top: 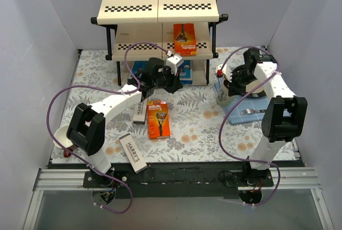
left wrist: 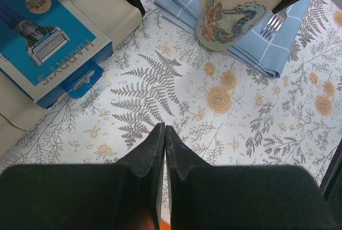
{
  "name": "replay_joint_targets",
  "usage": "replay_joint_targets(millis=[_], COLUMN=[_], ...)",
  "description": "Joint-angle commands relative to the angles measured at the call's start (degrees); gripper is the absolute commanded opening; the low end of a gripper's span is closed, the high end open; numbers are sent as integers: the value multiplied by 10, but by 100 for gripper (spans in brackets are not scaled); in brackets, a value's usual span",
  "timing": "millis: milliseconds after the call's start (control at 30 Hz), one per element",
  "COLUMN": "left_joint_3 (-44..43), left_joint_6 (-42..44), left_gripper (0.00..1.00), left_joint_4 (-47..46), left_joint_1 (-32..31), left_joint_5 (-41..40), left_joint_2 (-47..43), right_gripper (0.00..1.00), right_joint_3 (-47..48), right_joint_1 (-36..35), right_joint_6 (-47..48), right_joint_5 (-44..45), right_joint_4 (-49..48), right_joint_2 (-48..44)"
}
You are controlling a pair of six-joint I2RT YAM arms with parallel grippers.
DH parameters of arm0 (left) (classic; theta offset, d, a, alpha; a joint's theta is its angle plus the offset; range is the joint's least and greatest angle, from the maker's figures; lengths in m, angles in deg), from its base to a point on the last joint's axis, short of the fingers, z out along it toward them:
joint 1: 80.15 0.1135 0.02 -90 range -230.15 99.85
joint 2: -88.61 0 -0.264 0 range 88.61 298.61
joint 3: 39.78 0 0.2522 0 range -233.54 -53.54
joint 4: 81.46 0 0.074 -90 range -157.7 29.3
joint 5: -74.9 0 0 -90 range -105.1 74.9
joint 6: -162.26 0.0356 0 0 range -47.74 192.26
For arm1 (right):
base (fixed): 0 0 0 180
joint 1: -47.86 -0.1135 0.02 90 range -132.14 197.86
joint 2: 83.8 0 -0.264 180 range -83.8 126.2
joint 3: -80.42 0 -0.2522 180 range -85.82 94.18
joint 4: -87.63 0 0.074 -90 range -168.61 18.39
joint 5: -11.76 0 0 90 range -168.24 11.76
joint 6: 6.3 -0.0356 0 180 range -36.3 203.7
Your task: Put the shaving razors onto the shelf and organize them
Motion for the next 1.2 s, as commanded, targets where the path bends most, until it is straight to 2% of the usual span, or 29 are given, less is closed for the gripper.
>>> replay_joint_targets(millis=[0,233,667,867,1033,1067,1100,1167], left_joint_3=[5,5,13,13,19,19,17,12], left_joint_6=[-3,-8,-12,-14,-14,-15,-15,-14], left_gripper=[3,4,4,4,5,6,10,20], left_joint_4=[-11,-16,-20,-23,-21,-18,-15,3], left_joint_1=[-4,-7,-15,-17,-16,-16,-16,-16], left_joint_5=[1,1,-2,-2,-10,-12,-17,-21], left_joint_2=[-24,-20,-19,-17,-22,-23,-26,-28], right_gripper=[1,1,1,1,1,7,26,44], right_joint_3=[-18,-12,23,-4,-81,-84,-85,-74], right_joint_1=[14,18,18,18,19,18,18,19], right_joint_6=[19,19,29,31,35,33,24,14], right_joint_5=[54,48,61,83,101,99,94,83], right_joint_4=[-43,-54,-7,-12,-55,-59,-63,-69], right_joint_2=[-33,-68,-54,-60,-87,-91,-103,-116])
